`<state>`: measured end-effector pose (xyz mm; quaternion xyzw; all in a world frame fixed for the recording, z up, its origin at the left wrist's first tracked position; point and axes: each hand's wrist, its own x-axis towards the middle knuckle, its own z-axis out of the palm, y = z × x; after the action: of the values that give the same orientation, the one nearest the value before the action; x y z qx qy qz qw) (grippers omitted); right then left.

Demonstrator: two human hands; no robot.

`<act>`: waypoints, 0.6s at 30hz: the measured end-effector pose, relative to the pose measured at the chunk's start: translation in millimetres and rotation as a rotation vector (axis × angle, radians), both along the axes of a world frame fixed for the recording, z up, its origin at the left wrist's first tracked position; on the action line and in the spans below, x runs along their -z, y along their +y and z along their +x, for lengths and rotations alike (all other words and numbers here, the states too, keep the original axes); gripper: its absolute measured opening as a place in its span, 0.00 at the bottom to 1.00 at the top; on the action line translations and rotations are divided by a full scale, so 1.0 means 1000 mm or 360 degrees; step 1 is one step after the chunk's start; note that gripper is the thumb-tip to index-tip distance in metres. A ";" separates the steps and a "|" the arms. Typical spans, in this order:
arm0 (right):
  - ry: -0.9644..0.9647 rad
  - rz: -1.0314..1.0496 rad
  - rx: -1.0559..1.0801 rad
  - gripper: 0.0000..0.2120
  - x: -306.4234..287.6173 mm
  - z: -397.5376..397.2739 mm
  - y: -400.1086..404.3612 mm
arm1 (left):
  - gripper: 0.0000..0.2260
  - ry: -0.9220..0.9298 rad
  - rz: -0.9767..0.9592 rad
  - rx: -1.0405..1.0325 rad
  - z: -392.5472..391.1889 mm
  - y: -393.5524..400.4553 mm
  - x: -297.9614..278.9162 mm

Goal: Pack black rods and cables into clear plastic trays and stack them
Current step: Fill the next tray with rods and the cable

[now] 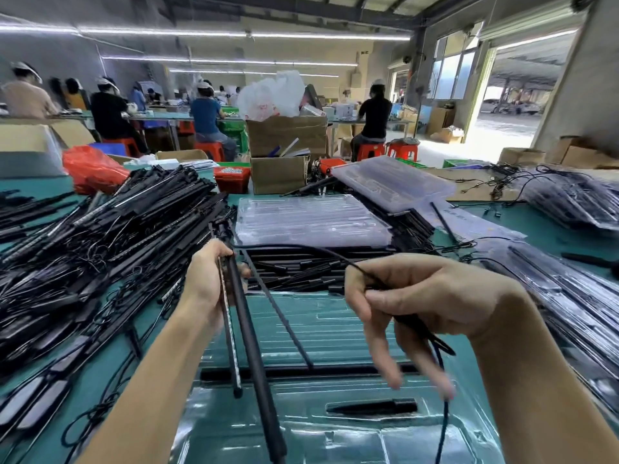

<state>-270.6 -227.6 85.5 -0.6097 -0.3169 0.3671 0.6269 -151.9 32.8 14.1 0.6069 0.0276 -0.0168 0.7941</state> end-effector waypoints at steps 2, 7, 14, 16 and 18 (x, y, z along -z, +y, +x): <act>0.0116 0.0157 -0.0025 0.04 0.000 -0.001 0.006 | 0.08 0.0008 -0.0019 -0.0038 -0.001 0.000 0.001; 0.0395 0.0830 -0.0034 0.20 -0.017 -0.006 0.012 | 0.06 0.0102 -0.0024 0.0005 -0.004 0.001 0.008; 0.0215 0.1185 0.0096 0.31 -0.020 -0.012 0.021 | 0.05 0.0174 0.0089 0.0128 -0.010 0.000 0.020; 0.0188 0.1274 0.0114 0.29 -0.017 -0.013 0.022 | 0.05 0.0184 0.0079 0.0147 -0.011 -0.002 0.023; 0.0137 0.1305 0.0147 0.29 -0.019 -0.015 0.021 | 0.05 0.0198 0.0081 0.0195 -0.012 -0.001 0.022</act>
<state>-285.6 -206.4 104.2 -0.3072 -0.3826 0.2070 0.8464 -163.7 31.4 -7.6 0.6252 0.0402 -0.1023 0.7727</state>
